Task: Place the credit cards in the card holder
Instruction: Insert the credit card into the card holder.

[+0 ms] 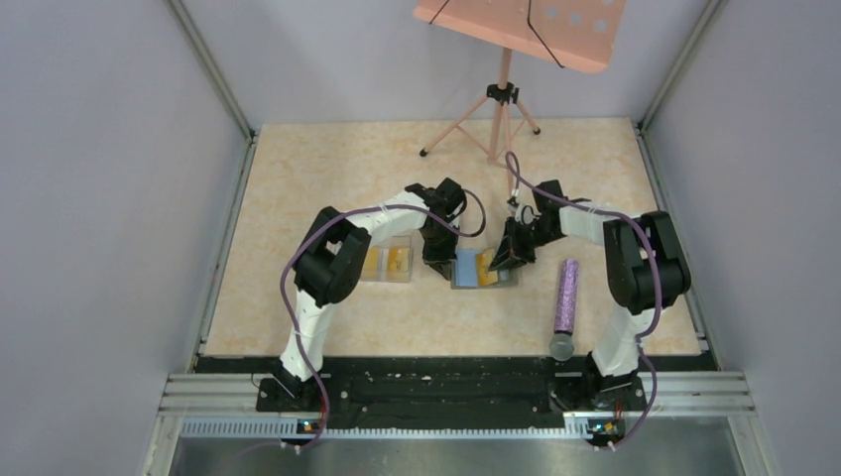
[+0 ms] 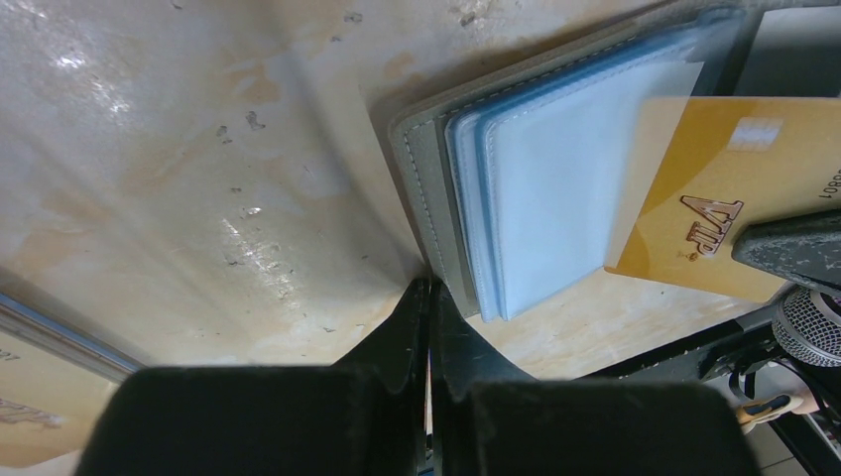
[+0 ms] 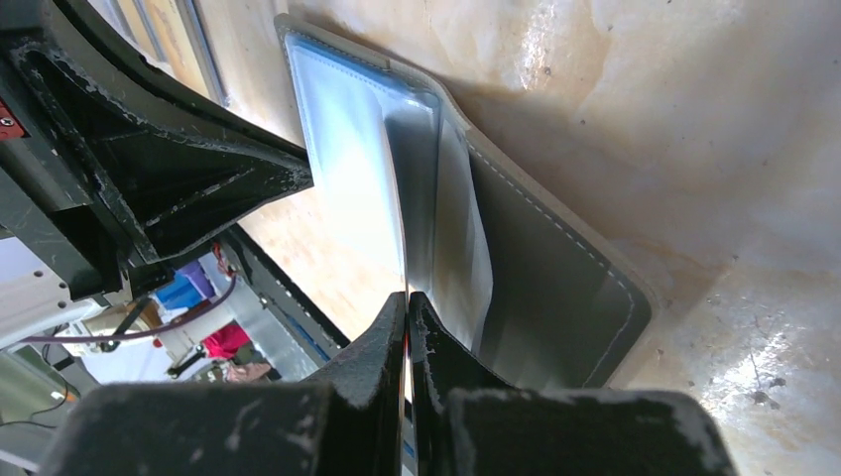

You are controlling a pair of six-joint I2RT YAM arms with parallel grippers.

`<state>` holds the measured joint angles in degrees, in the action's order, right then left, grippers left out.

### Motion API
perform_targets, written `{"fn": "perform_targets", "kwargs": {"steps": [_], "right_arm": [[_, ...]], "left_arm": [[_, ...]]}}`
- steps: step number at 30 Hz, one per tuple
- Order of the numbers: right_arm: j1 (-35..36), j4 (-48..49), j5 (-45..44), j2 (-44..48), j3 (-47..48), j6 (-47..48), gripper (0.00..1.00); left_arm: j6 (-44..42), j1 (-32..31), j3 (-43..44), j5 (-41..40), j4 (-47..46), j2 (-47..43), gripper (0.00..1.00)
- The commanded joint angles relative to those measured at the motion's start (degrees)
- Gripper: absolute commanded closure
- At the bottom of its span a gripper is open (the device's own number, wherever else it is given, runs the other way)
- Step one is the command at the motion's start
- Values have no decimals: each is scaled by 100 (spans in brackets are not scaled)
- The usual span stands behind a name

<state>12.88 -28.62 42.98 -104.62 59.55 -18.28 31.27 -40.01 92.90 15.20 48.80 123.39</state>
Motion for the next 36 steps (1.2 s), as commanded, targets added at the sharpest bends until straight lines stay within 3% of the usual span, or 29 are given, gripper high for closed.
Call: {"fn": "perform_targets", "kwargs": {"steps": [1, 19, 30, 36], "right_arm": [[-55, 377, 70, -77, -139, -8, 100], [-50, 749, -68, -166, -47, -123, 100], [-44, 1274, 83, -176, -506, -488, 100], [67, 1075, -14, -182, -391, -418, 100]], "left_arm": [[-112, -24, 105, -13, 115, 175, 100], [-130, -25, 105, 1, 122, 181, 100], [-127, -23, 109, 13, 125, 182, 100], [-123, -24, 109, 22, 123, 185, 100]]}}
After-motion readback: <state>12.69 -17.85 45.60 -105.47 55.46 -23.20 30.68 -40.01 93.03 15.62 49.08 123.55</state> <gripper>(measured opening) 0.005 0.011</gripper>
